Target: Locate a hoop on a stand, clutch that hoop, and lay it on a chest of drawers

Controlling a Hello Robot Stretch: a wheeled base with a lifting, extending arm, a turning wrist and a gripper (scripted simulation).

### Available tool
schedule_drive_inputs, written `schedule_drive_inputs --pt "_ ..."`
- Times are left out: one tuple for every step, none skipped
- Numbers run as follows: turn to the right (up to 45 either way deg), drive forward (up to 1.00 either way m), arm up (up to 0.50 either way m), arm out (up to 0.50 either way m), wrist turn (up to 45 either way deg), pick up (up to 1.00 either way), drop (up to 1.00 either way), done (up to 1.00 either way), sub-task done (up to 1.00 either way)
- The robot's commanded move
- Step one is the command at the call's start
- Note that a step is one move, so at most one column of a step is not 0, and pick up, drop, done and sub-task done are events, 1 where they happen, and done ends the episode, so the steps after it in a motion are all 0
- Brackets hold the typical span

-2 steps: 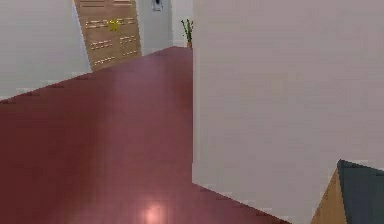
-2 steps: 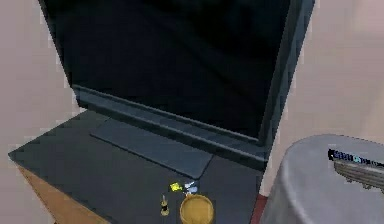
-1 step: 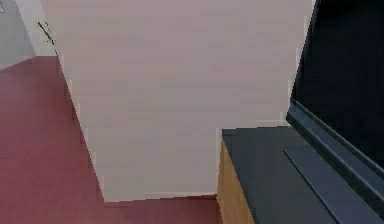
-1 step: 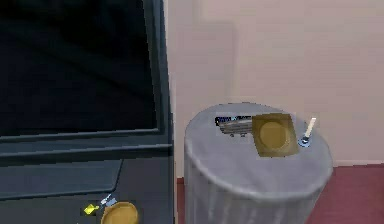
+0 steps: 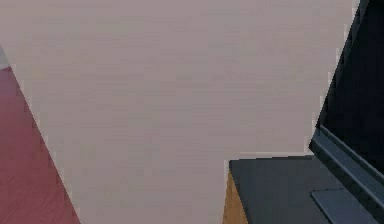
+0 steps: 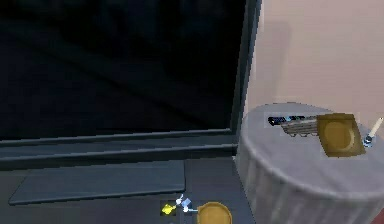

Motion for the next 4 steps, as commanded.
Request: schedule_drive_inputs --pt "0.0 0.0 0.5 0.0 0.0 0.0 0.0 0.0 0.0" --pt "0.0 0.0 0.28 0.0 0.0 0.0 0.0 0.0 0.0" --pt "0.0 0.0 0.0 0.16 0.0 0.0 0.0 0.0 0.0" --pt "0.0 0.0 0.0 0.0 45.0 0.0 0.0 0.0 0.0"
